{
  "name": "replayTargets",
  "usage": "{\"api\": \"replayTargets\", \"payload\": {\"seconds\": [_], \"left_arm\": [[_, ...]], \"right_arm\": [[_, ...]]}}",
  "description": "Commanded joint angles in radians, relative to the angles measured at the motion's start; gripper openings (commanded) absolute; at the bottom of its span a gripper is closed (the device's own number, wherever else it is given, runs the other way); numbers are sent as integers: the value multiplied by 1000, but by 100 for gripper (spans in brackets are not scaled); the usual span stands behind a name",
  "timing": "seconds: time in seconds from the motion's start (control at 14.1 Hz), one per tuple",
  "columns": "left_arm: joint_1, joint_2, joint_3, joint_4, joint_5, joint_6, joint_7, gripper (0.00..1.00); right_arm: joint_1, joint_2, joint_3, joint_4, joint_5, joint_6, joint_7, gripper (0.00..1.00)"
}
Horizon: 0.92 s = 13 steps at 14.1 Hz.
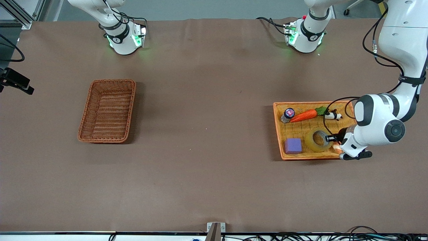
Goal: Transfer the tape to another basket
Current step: 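Lower the left gripper onto the yellow tape roll in the tray, then lift the tape roll with the left gripper and set it on the table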
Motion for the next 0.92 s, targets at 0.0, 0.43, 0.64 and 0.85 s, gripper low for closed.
{"api": "replayTargets", "payload": {"seconds": [0.0, 0.43, 0.64, 0.85], "left_arm": [[-18, -108, -30, 79, 21, -172, -21, 0], [-91, -119, -198, 300, 22, -374, -187, 0], [-254, -68, -198, 363, 19, -372, -305, 0], [-413, 53, -192, 484, 18, -357, -516, 0]], "right_arm": [[-9, 6, 2, 12, 17, -7, 5, 100], [-10, 5, 2, 12, 17, -7, 5, 100], [-10, 5, 2, 12, 17, -8, 2, 100], [-12, 5, 0, 12, 17, -8, -1, 100]]}}
